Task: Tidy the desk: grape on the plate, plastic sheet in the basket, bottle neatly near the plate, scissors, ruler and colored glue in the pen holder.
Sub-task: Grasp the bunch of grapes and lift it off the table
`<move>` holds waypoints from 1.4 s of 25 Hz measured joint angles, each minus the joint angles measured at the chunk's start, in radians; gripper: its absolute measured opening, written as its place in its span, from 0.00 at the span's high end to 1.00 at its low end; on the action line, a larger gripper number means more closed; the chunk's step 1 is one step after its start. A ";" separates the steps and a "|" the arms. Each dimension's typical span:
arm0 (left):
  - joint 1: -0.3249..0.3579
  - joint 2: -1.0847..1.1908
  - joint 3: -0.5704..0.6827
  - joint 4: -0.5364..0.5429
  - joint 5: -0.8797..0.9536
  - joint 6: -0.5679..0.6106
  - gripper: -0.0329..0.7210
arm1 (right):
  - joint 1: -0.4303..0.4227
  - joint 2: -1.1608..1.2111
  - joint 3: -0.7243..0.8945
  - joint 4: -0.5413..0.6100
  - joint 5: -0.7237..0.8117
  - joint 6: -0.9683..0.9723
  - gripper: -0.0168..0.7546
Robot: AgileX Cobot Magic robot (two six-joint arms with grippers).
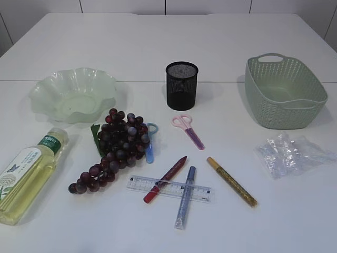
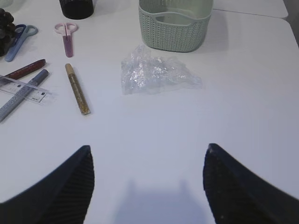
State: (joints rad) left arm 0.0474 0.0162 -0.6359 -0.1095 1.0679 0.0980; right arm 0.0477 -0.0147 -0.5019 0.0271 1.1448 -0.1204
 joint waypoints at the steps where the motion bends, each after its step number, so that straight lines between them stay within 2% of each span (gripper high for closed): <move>1: 0.000 0.004 -0.023 -0.002 -0.002 0.000 0.31 | 0.000 0.000 0.000 0.000 0.000 0.000 0.27; 5: 0.000 0.101 -0.136 -0.011 -0.002 0.002 0.31 | 0.000 0.062 -0.009 0.000 -0.002 0.002 0.27; 7: 0.000 0.214 -0.221 -0.049 -0.005 0.004 0.31 | 0.000 0.156 -0.023 -0.002 -0.009 0.003 0.27; 8: 0.000 0.214 -0.221 -0.049 -0.005 0.004 0.31 | 0.000 0.156 -0.023 -0.002 -0.009 0.003 0.27; 13: 0.000 0.416 -0.335 -0.193 -0.009 0.017 0.31 | 0.000 0.321 -0.032 -0.002 -0.029 0.028 0.27; 15: 0.000 0.499 -0.369 -0.263 -0.009 0.065 0.31 | 0.000 0.378 -0.049 0.000 -0.026 0.052 0.27; 18: 0.000 0.588 -0.422 -0.301 -0.009 0.127 0.31 | 0.000 0.492 -0.099 0.000 0.011 0.074 0.27; 25: -0.008 0.711 -0.490 -0.315 -0.015 0.172 0.31 | 0.000 0.694 -0.273 0.060 0.063 0.083 0.27; 28: -0.066 0.786 -0.541 -0.283 0.016 0.176 0.31 | 0.000 0.732 -0.347 0.102 0.063 0.085 0.27; 32: -0.157 0.900 -0.656 -0.165 0.076 0.177 0.31 | 0.000 0.756 -0.395 0.150 0.041 0.085 0.27; 35: -0.197 0.984 -0.742 -0.107 0.115 0.164 0.31 | 0.000 0.799 -0.397 0.160 0.045 0.085 0.27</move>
State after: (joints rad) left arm -0.1496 1.0003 -1.3777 -0.2166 1.1826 0.2619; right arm 0.0477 0.7846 -0.8987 0.1874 1.1898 -0.0357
